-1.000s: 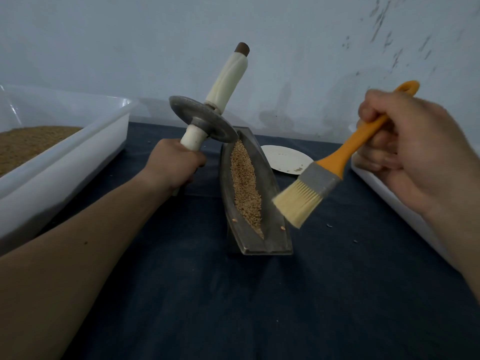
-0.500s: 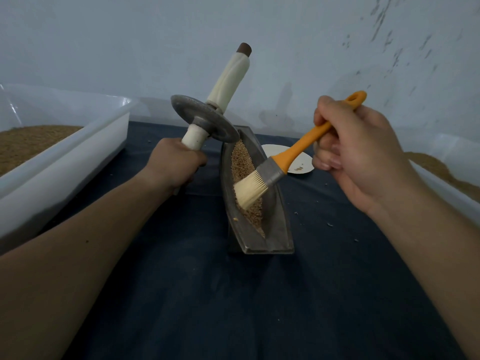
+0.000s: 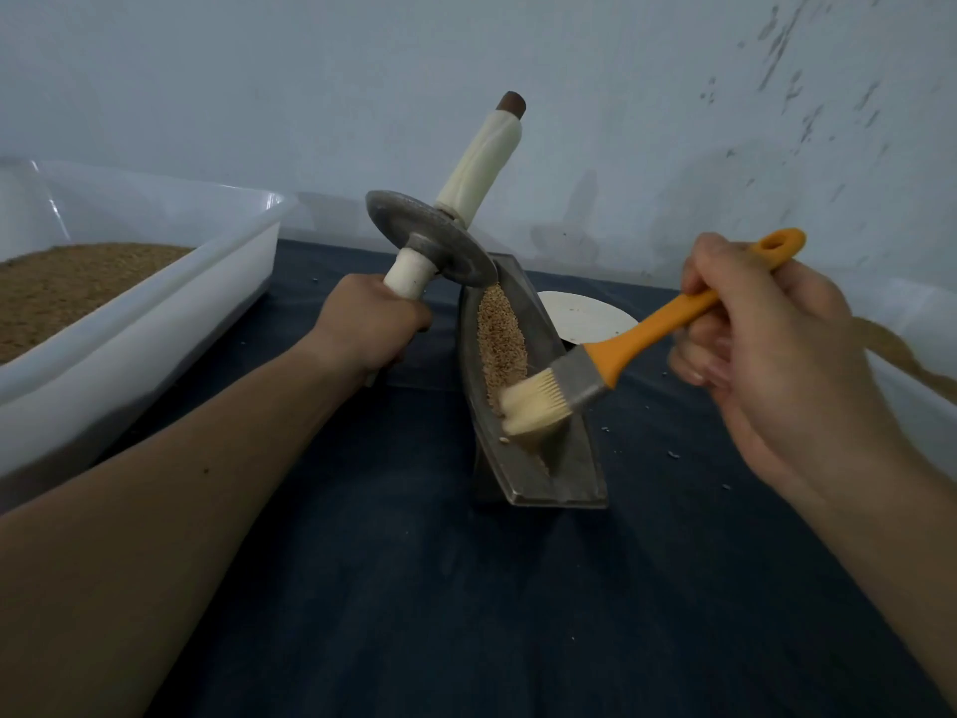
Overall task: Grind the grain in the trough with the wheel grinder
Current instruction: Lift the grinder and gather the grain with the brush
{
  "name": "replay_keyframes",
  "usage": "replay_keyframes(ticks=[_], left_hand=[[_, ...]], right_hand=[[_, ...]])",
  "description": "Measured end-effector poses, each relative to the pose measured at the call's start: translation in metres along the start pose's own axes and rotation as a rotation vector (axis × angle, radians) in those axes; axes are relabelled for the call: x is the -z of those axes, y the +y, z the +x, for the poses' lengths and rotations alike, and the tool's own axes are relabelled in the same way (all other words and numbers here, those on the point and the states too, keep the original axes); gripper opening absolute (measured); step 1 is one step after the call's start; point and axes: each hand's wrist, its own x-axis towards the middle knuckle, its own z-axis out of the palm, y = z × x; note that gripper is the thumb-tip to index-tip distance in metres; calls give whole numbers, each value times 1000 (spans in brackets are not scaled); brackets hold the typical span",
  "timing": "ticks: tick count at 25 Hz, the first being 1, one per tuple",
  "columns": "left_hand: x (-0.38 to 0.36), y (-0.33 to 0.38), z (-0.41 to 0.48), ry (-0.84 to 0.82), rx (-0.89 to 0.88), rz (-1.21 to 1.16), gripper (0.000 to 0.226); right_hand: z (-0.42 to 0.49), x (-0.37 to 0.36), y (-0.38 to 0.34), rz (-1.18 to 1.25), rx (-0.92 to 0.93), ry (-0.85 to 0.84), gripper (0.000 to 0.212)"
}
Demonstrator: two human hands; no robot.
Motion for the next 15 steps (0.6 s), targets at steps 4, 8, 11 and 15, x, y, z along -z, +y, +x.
replay_keyframes(ticks=[4,8,11,15], left_hand=[[0,1,0,-3,3,1,15],[-1,0,0,-1,3,-4,13],[0,0,2,-6,14,-3,14],[-1,-2,3,-4,12,-3,15]], right_hand=[[8,13,-7,-17,-3,80,32],[12,8,-32,51,48,30,29],[5,0,-38,14,121,-58,32],[-1,-6,-22,-34,97,-86,34]])
